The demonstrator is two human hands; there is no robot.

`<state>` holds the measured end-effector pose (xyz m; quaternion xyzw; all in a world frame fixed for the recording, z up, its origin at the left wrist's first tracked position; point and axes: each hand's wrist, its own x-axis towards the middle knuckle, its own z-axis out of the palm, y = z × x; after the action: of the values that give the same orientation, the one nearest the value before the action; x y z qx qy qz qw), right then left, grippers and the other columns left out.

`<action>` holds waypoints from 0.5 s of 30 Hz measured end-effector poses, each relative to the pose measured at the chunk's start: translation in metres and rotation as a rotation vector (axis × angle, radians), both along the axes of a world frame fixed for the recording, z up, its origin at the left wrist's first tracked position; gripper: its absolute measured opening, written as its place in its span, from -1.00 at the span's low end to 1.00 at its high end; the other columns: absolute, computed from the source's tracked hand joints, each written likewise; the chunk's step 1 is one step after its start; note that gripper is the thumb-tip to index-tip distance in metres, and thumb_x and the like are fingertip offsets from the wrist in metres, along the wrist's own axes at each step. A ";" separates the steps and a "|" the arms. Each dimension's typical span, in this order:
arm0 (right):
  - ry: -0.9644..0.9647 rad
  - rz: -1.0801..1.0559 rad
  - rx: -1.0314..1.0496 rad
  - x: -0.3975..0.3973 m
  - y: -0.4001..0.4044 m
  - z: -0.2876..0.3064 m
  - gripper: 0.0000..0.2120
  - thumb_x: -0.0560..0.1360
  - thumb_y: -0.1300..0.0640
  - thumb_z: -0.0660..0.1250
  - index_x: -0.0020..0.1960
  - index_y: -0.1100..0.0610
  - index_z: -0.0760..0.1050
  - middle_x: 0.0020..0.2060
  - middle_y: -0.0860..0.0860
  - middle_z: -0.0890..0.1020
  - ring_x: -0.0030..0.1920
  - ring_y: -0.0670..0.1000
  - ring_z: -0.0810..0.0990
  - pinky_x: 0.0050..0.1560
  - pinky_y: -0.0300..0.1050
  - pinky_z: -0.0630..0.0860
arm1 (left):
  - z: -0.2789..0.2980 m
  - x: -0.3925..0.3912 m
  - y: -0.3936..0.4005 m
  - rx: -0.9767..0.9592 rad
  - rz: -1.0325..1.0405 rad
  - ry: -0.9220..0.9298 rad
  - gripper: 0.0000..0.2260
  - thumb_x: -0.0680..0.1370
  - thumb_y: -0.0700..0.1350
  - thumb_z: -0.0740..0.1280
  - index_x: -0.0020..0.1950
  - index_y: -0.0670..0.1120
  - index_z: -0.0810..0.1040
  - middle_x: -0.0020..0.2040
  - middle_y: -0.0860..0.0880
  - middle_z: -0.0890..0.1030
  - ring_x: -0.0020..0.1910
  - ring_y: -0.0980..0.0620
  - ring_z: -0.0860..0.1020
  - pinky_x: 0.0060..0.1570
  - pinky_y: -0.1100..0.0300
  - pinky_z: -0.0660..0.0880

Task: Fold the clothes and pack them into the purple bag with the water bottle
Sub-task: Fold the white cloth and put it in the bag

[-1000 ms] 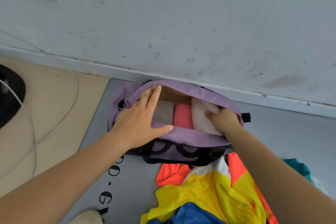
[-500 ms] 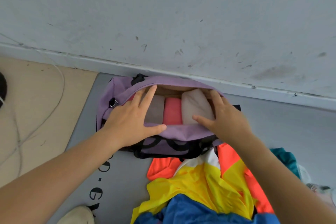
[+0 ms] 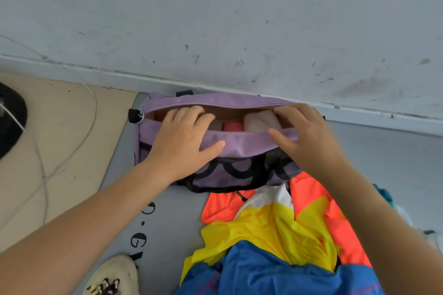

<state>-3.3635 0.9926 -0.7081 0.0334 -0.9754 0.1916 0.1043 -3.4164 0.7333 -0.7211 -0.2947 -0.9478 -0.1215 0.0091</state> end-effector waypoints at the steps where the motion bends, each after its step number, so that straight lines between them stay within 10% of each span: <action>1: 0.115 -0.014 -0.020 0.012 -0.001 -0.001 -0.72 0.51 0.08 0.38 0.15 0.21 0.56 0.05 0.13 0.56 0.07 0.17 0.53 0.09 0.03 0.47 | 0.002 0.010 0.008 0.107 -0.072 0.081 -0.53 0.51 0.19 0.21 0.15 -0.15 0.59 0.04 -0.13 0.56 0.02 -0.16 0.53 -0.02 -0.06 0.45; 6: -0.055 -0.304 -0.220 0.088 0.008 -0.039 -0.87 0.52 0.07 0.34 -0.17 0.08 0.50 -0.31 -0.02 0.56 -0.30 -0.02 0.52 -0.27 -0.06 0.45 | -0.006 0.065 0.052 0.197 -0.230 -0.062 -0.70 0.50 0.13 0.22 -0.31 -0.04 0.50 -0.35 -0.01 0.54 -0.32 -0.09 0.57 -0.43 0.16 0.33; 11: -0.732 -0.280 -0.033 0.155 0.026 -0.096 -0.73 0.47 -0.09 0.41 -0.01 0.10 0.51 -0.07 0.08 0.60 -0.02 0.10 0.54 -0.06 -0.04 0.40 | -0.047 0.089 0.075 -0.050 -0.271 -0.530 -0.81 0.53 0.14 0.22 -0.10 0.10 0.57 -0.12 0.09 0.57 -0.03 0.03 0.56 -0.17 0.16 0.39; 15: -0.726 -0.292 -0.117 0.187 0.033 -0.108 -0.60 0.50 0.03 0.39 -0.36 0.00 0.21 -0.39 0.02 0.47 -0.26 0.14 0.47 -0.23 -0.02 0.29 | -0.069 0.109 0.088 -0.147 -0.299 -0.638 -0.81 0.52 0.13 0.28 0.03 0.12 0.60 -0.01 0.10 0.55 -0.08 0.08 0.48 -0.08 0.15 0.44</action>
<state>-3.1766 1.0260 -0.8161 -0.1815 -0.9308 0.2292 -0.2193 -3.3076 0.8217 -0.7904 -0.3772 -0.8556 -0.1389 -0.3261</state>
